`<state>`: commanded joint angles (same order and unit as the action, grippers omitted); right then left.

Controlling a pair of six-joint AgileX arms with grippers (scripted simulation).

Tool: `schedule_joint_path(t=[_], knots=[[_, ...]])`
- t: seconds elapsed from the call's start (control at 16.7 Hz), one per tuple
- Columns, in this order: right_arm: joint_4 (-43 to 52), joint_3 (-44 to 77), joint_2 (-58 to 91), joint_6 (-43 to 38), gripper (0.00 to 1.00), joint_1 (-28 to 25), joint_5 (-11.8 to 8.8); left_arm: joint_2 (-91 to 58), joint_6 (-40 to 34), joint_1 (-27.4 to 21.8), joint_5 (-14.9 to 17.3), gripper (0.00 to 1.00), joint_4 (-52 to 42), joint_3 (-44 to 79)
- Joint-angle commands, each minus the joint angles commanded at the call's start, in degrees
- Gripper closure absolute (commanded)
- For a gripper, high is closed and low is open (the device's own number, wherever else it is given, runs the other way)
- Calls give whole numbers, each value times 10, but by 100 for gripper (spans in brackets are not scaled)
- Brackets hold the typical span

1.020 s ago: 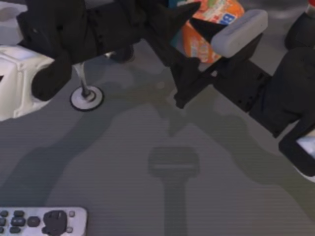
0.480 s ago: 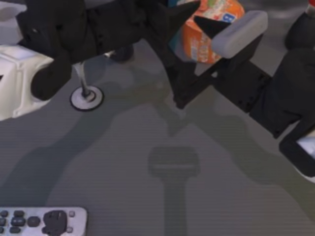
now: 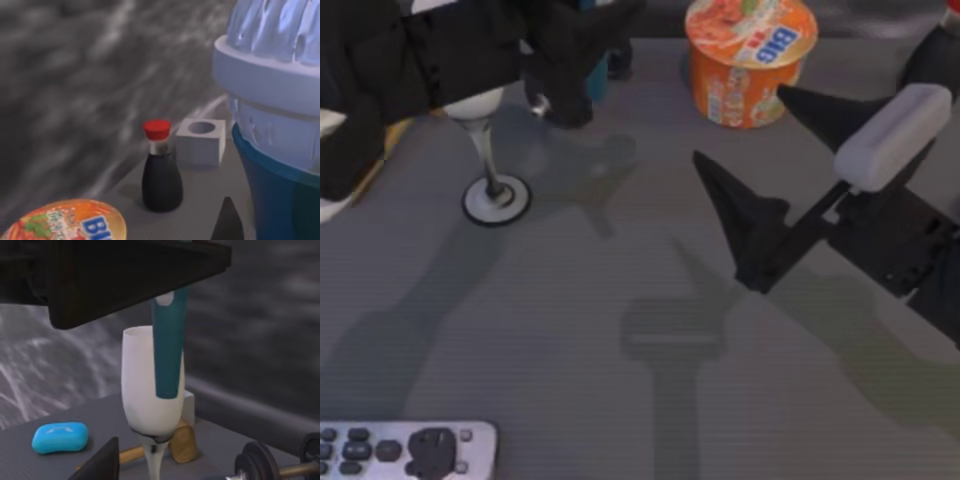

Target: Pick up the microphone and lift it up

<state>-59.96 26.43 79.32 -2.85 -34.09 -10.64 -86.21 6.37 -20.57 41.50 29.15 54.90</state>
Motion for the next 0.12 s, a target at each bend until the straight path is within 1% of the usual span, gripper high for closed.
schedule_joint_path(t=[0.12], knots=[[-2, -9, -9, 0, 0, 1, -2, 3, 0, 7, 6, 100, -1, -3]])
